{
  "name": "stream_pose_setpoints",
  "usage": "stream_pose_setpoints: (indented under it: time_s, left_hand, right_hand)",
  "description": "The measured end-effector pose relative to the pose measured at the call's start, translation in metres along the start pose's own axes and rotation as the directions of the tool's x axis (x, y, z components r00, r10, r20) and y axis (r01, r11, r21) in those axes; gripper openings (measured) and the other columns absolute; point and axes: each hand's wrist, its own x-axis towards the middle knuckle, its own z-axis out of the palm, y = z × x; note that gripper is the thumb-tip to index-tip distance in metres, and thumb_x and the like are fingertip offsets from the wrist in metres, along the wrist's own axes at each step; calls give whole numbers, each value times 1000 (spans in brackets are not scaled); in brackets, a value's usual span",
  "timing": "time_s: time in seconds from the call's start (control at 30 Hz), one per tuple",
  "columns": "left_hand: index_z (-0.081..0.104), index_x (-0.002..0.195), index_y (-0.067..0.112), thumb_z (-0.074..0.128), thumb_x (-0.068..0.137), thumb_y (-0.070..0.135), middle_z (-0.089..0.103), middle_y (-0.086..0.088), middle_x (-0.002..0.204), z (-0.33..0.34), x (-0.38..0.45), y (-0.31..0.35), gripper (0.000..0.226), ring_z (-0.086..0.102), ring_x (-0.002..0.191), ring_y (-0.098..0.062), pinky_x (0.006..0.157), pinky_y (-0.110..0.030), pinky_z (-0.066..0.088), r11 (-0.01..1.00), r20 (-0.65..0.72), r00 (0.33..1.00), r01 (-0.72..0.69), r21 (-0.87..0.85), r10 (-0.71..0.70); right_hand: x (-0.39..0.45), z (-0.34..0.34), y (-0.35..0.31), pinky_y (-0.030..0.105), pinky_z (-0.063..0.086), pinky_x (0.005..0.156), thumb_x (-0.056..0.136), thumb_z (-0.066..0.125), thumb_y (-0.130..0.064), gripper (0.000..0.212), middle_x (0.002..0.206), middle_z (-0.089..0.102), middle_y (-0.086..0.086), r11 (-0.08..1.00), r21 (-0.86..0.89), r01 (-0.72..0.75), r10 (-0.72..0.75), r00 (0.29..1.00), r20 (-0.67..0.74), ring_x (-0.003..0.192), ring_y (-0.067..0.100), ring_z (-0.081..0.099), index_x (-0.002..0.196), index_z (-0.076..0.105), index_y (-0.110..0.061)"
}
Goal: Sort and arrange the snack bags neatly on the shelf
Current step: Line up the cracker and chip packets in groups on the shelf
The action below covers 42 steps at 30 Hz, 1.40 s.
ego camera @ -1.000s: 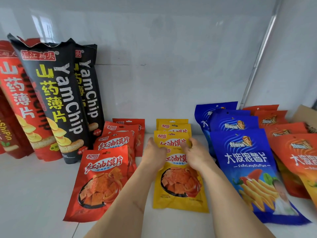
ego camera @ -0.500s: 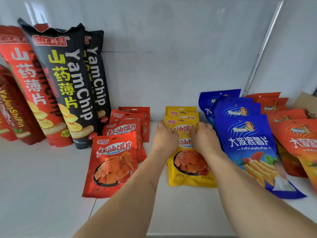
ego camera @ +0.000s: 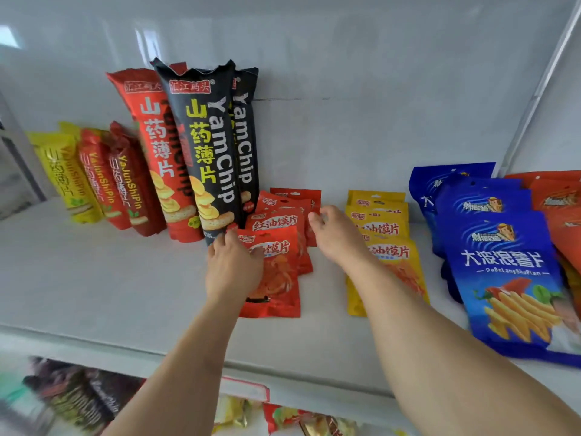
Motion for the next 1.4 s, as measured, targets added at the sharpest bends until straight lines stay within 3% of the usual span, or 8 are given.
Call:
stream_pose_setpoints:
  time_s: [0.1,0.37,0.5,0.67,0.77,0.97,1.07,1.4]
  left_hand:
    - [42,140,12,58,90,37,50,-12,141,-3,9,-13,58,48,128,-36,105,-49,42,984,107,990,110,-142,-95]
    - [42,136,11,67,88,32,56,-9,134,12,26,-10,58,55,124,-32,103,-46,47,960,250,968,74,-269,-5]
    - [42,133,11,64,91,24,54,-11,134,25,34,-6,50,54,123,-31,103,-45,47,961,280,958,14,-276,66]
    - [42,135,9,68,84,39,53,-11,133,27,54,-1,64,52,124,-31,104,-45,45,960,345,936,34,-279,67]
    - [44,133,20,64,66,56,60,-3,128,33,68,-5,78,60,115,-25,99,-48,51,947,389,917,42,-318,90]
    - [45,134,21,62,92,28,62,-2,128,40,77,5,46,62,114,-23,92,-35,50,939,370,913,-39,-341,172]
    - [44,136,18,62,94,27,59,-6,130,51,77,11,47,61,117,-27,98,-41,51,943,341,923,-59,-329,177]
    - [40,142,17,64,94,32,55,-6,137,57,75,13,55,58,121,-26,101,-42,50,957,319,928,-106,-271,193]
  right_hand:
    - [5,23,-5,32,37,106,101,38,-52,62,148,47,12,995,45,-91,87,992,90,134,28,47,146,41,-10]
    - [32,47,-10,44,44,106,76,23,-86,97,138,58,8,965,110,-236,228,970,84,124,31,57,141,47,-19]
    - [38,53,-13,33,47,95,97,39,-62,67,139,57,10,955,143,-259,255,966,44,123,29,58,144,44,-14]
    - [48,54,-8,25,45,83,101,43,-52,53,130,64,10,958,154,-241,251,966,-55,116,27,63,133,55,-11]
    - [53,48,-6,26,43,84,102,41,-48,52,131,63,12,960,126,-249,256,966,-45,118,29,61,131,55,-8]
    - [60,51,-1,31,48,90,101,43,-49,52,131,63,8,974,42,-222,224,973,-55,117,28,61,136,49,-12]
    - [65,49,6,31,49,82,100,46,-49,49,127,64,8,976,-7,-216,214,971,-104,113,28,63,133,51,-13]
    - [61,59,16,38,45,97,101,45,-47,51,133,51,15,955,-203,-214,187,972,-145,120,32,55,138,46,-12]
